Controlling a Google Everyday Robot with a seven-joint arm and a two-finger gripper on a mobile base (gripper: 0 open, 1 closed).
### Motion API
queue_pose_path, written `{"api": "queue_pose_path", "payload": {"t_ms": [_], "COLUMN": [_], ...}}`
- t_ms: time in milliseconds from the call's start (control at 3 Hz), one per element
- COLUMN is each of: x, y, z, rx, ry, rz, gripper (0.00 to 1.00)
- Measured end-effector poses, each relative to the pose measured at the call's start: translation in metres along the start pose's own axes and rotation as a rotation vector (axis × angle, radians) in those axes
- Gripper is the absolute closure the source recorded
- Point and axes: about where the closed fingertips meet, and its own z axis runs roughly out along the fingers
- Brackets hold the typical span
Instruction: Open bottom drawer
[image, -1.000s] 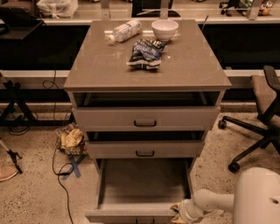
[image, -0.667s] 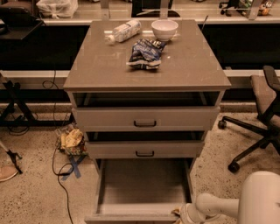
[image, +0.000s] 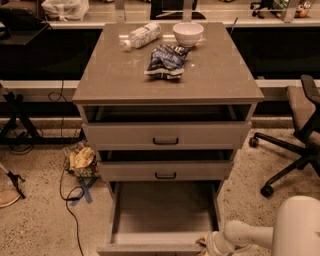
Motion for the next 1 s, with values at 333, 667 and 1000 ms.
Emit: {"api": "queue_pose_path", "payload": {"t_ms": [333,667,1000], "x": [-0.001,-0.006,-0.022], "y": [0.000,-0.003,-0.012], "z": [-0.001,-0.007,-0.032], "rx": [-0.001,0.004,0.039], "ry": [0.000,0.006,0.023], "rz": [0.000,-0.013,-0.046], "gripper": [0.58,0.35,0.11]}}
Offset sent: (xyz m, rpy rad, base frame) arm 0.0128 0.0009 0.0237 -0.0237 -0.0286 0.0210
